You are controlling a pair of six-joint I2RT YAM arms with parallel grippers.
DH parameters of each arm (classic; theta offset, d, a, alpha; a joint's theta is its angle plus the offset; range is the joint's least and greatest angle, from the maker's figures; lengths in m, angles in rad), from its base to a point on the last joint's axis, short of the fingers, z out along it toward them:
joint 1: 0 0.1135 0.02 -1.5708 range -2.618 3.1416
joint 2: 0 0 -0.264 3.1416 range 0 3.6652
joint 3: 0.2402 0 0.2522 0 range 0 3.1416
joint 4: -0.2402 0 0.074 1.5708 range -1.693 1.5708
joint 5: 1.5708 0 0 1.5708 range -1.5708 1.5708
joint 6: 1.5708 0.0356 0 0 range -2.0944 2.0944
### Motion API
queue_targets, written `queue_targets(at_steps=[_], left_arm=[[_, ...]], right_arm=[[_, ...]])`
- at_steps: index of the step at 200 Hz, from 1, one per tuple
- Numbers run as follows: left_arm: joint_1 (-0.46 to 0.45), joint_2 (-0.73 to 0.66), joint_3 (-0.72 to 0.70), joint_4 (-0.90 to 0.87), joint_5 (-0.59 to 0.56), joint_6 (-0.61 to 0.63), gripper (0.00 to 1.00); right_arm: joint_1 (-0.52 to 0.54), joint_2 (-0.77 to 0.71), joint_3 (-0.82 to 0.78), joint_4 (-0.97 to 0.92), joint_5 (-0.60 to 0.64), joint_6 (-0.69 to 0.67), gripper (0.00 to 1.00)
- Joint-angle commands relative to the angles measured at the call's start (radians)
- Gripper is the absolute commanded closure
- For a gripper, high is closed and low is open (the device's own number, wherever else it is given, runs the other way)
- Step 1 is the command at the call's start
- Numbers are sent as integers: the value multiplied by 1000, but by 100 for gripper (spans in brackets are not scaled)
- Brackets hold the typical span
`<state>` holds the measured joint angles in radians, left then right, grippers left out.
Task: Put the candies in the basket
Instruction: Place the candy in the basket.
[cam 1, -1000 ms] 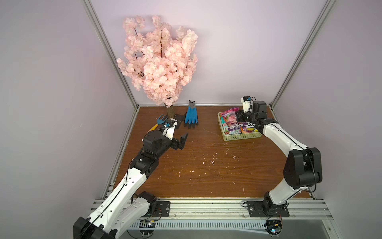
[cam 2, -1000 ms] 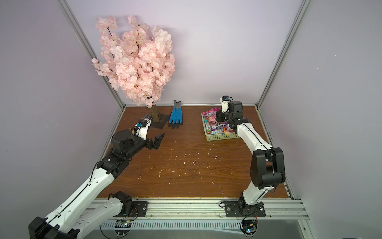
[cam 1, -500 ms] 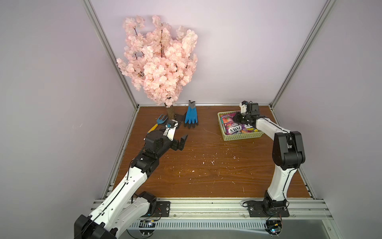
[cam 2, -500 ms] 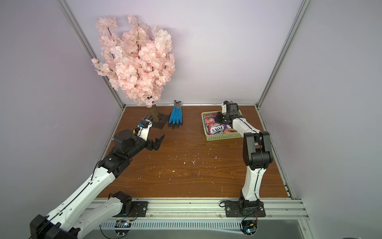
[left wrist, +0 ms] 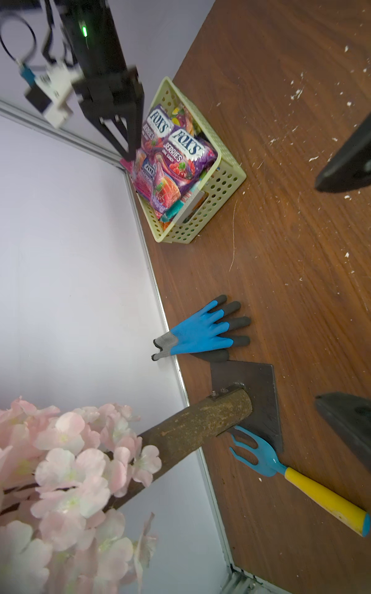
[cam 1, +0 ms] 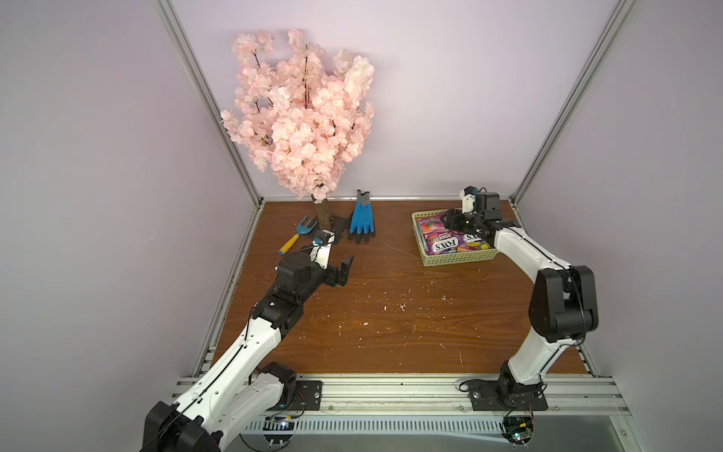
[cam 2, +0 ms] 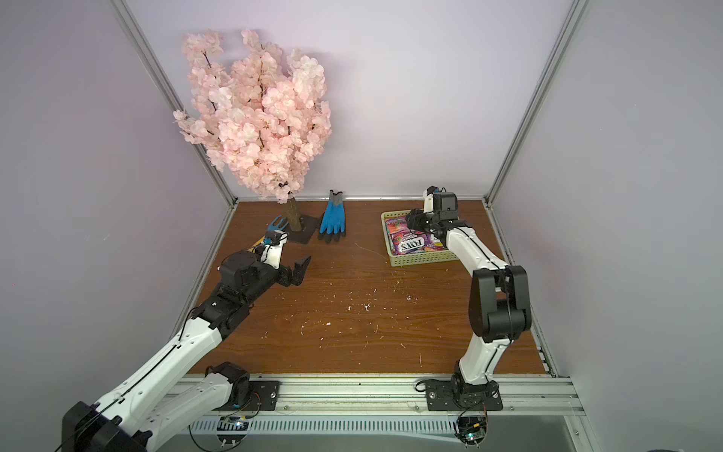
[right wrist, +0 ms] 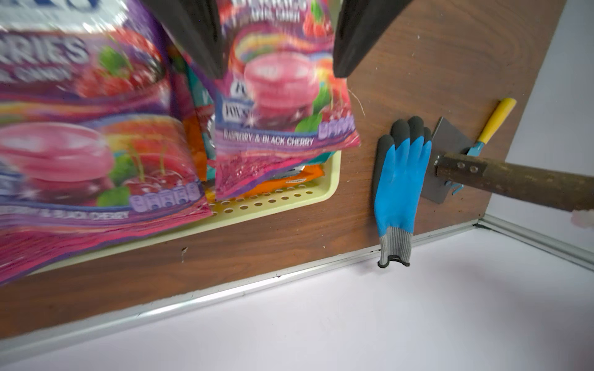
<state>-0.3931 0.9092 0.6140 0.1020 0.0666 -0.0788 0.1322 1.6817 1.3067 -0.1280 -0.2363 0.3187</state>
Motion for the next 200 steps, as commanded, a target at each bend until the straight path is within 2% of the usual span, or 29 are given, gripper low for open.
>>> queue_targets(at_steps=[1,14,16,20,22,47,79,89,111,131,147,154,162,176,192,200], left_arm=[[-9,-5,-83,223,-100,-11,0],[-10,7,-147,358,-165,24,0],[-9,8,-157,381,-173,31,0],[-10,14,-178,426,-189,48,0],[-9,18,-186,449,-197,55,0],[-1,114,-309,758,-266,87,0],[1,274,-294,787,-425,81,0],[2,321,-299,831,-487,114,0],[13,451,-326,1012,-622,288,0],[54,526,-317,1025,-685,330,0],[87,530,-339,1025,-651,302,0],[100,533,-353,1031,-614,292,0],[114,548,-365,1047,-581,280,0],[119,572,-361,1071,-549,297,0],[121,584,-341,1047,-546,297,0],[122,584,-334,1034,-522,298,0]], right_arm=[[-2,-169,-111,33,56,-100,25],[-2,-268,-228,101,108,-124,18],[-1,-286,-251,115,116,-126,15],[-1,-318,-295,145,136,-131,3],[-1,-335,-314,164,143,-132,1],[0,-530,-621,476,201,-196,1],[1,-661,-946,868,270,-260,1],[0,-654,-1000,932,287,-294,1],[0,-588,-1043,969,333,-351,1],[-2,-493,-1096,1095,334,-418,1],[-3,-407,-1125,1217,333,-479,1],[-12,-365,-1127,1267,340,-460,1],[-23,-339,-1099,1241,336,-445,1],[-46,-318,-1036,1143,260,-434,1],[-71,-268,-1053,1262,148,-414,1],[-74,-238,-1059,1289,134,-420,1]])
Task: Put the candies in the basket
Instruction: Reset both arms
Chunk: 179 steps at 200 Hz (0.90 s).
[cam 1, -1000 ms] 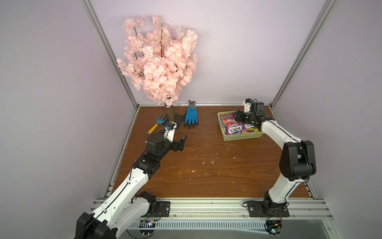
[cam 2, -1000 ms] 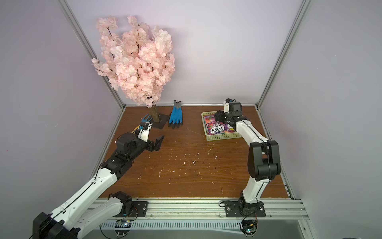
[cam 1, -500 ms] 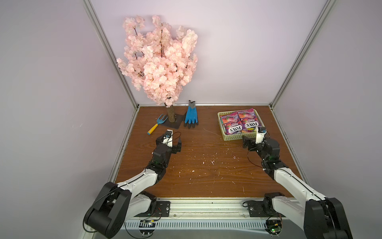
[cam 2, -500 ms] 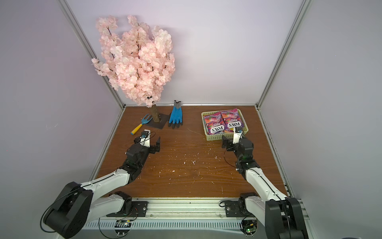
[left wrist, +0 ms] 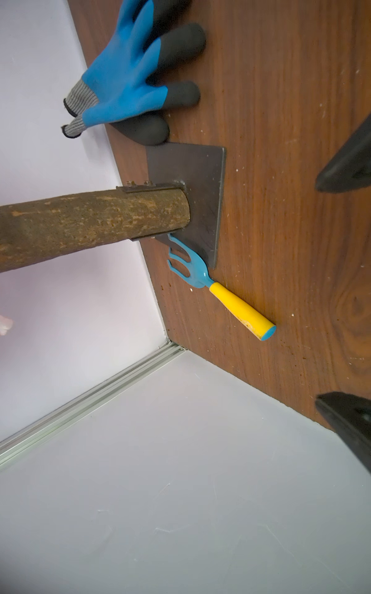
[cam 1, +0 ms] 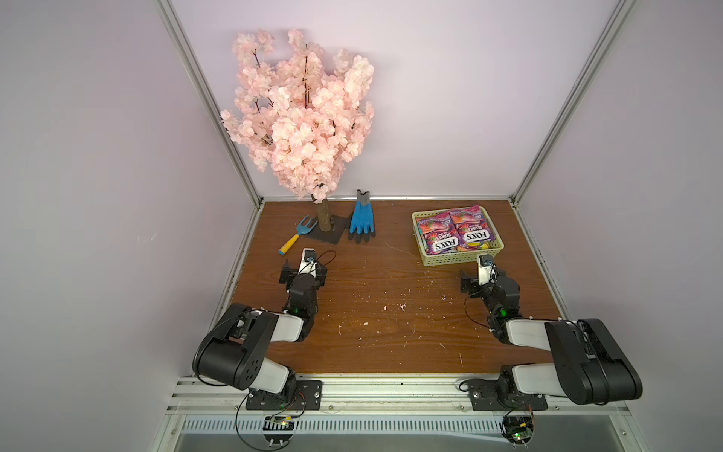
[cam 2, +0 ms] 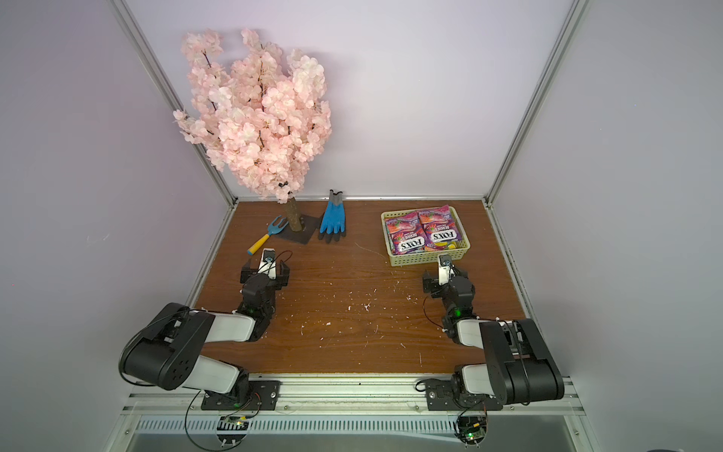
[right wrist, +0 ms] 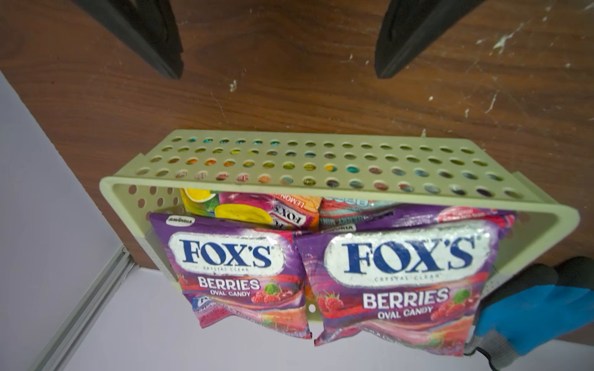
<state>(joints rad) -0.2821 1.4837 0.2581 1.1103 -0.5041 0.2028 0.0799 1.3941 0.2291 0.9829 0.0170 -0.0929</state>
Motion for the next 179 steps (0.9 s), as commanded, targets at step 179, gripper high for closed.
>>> queue_targets(at_steps=[179], left_arm=[[199,82,-95,316,293,-184,0]], right_arm=[[-36,129,3,274,43,74,1]])
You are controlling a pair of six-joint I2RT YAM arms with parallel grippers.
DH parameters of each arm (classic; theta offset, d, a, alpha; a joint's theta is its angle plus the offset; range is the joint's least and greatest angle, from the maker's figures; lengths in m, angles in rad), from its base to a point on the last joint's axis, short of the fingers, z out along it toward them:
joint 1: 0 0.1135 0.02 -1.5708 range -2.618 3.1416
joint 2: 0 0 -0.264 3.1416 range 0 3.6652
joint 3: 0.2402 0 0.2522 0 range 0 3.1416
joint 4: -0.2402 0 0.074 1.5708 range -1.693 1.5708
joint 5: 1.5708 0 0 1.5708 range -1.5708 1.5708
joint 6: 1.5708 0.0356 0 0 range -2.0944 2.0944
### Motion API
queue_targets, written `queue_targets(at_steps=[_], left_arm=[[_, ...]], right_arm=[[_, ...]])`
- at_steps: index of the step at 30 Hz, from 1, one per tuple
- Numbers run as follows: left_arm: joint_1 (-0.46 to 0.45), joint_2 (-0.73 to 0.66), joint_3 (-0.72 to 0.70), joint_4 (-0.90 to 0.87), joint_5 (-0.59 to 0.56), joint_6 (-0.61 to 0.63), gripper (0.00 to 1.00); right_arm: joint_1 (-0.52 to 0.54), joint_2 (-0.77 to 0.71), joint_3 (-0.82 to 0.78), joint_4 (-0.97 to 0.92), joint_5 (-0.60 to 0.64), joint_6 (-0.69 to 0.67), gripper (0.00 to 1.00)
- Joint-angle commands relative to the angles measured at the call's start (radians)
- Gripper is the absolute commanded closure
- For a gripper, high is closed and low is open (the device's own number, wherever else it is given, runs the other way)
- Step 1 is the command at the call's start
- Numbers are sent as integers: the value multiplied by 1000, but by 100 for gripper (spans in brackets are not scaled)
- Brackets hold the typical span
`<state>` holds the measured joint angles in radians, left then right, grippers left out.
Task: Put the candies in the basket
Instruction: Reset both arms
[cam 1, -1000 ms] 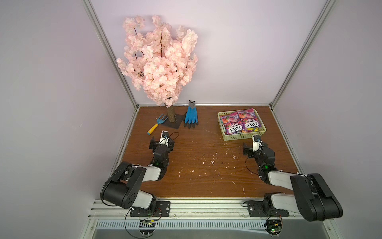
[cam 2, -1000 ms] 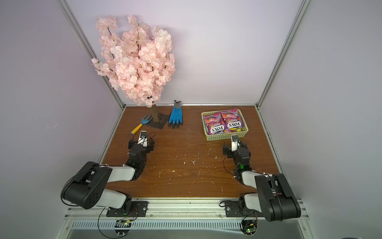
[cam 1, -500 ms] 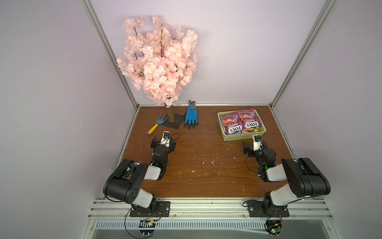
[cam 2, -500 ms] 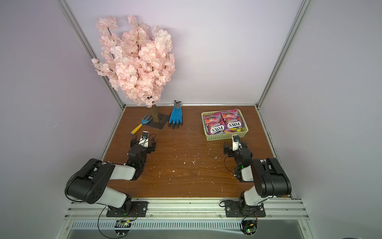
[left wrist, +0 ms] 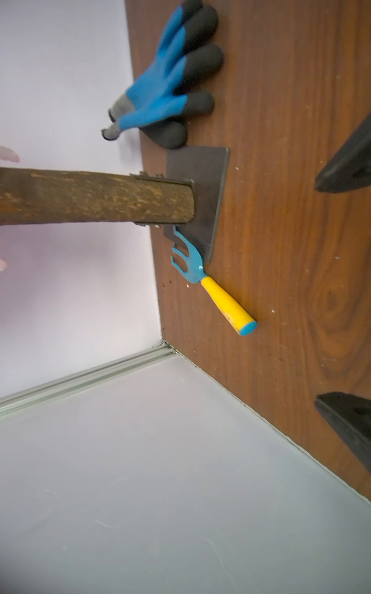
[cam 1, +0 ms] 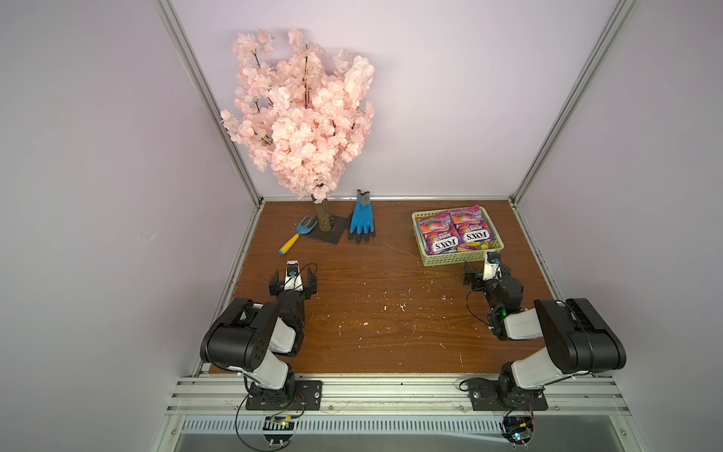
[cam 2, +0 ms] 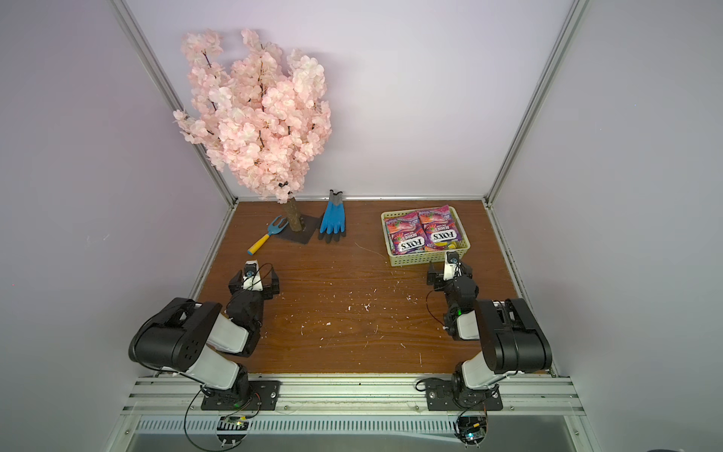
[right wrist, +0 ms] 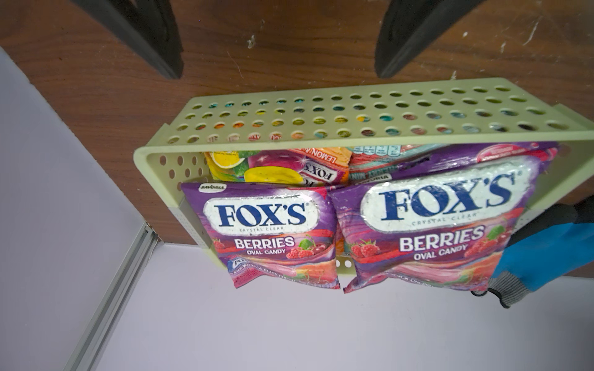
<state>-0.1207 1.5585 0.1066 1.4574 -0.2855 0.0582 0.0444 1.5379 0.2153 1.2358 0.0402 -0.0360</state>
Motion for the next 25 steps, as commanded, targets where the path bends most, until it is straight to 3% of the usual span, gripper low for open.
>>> queue_targets(at_steps=[1,25], left_arm=[[38,8,57,-35,77,-39,0],[51,0,71,-74,95,-54,0]], right_arm=[[-2,-15,16,22,20,18,1],[1,-15,19,20,24,14,1]])
